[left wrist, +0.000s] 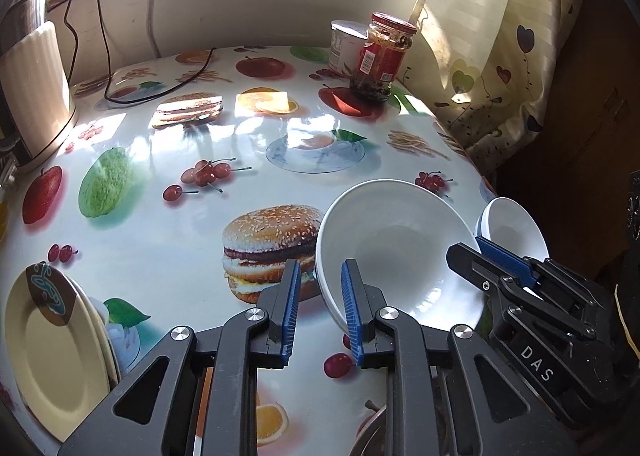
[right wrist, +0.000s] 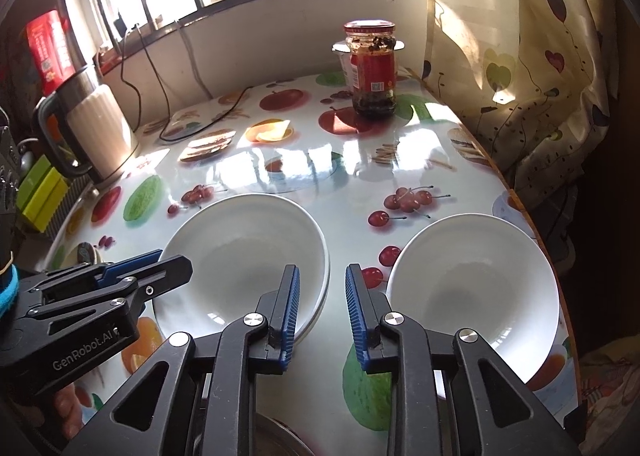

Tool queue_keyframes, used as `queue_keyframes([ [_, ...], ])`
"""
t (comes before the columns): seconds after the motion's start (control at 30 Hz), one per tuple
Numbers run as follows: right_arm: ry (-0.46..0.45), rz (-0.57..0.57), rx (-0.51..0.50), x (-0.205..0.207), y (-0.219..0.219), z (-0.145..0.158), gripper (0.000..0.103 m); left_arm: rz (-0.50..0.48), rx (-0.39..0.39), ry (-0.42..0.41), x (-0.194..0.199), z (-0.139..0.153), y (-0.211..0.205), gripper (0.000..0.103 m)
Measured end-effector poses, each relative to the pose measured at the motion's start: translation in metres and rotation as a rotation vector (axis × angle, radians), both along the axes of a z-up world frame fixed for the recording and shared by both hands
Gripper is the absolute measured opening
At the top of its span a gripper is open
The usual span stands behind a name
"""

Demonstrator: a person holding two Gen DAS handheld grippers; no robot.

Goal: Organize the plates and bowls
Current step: 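Close both tools side by side on the white bowl's rim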

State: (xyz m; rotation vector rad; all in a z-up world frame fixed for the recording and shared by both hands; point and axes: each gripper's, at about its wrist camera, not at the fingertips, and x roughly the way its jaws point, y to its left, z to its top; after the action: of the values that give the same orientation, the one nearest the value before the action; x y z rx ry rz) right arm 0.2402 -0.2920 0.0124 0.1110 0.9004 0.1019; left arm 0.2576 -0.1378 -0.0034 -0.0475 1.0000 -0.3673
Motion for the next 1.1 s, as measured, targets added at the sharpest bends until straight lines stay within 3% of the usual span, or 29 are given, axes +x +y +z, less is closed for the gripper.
queue_keyframes([
  [0.2, 0.005, 0.013, 0.015, 0.0012, 0.0015, -0.0025, 0.015, -0.01, -0.004, 0.004, 0.0008, -0.0014, -0.0022, 0.016],
  [1.1, -0.008, -0.003, 0.016, 0.0008, -0.0004, -0.0025, 0.013, -0.002, -0.002, -0.01, -0.0011, 0.0008, -0.0024, 0.015],
])
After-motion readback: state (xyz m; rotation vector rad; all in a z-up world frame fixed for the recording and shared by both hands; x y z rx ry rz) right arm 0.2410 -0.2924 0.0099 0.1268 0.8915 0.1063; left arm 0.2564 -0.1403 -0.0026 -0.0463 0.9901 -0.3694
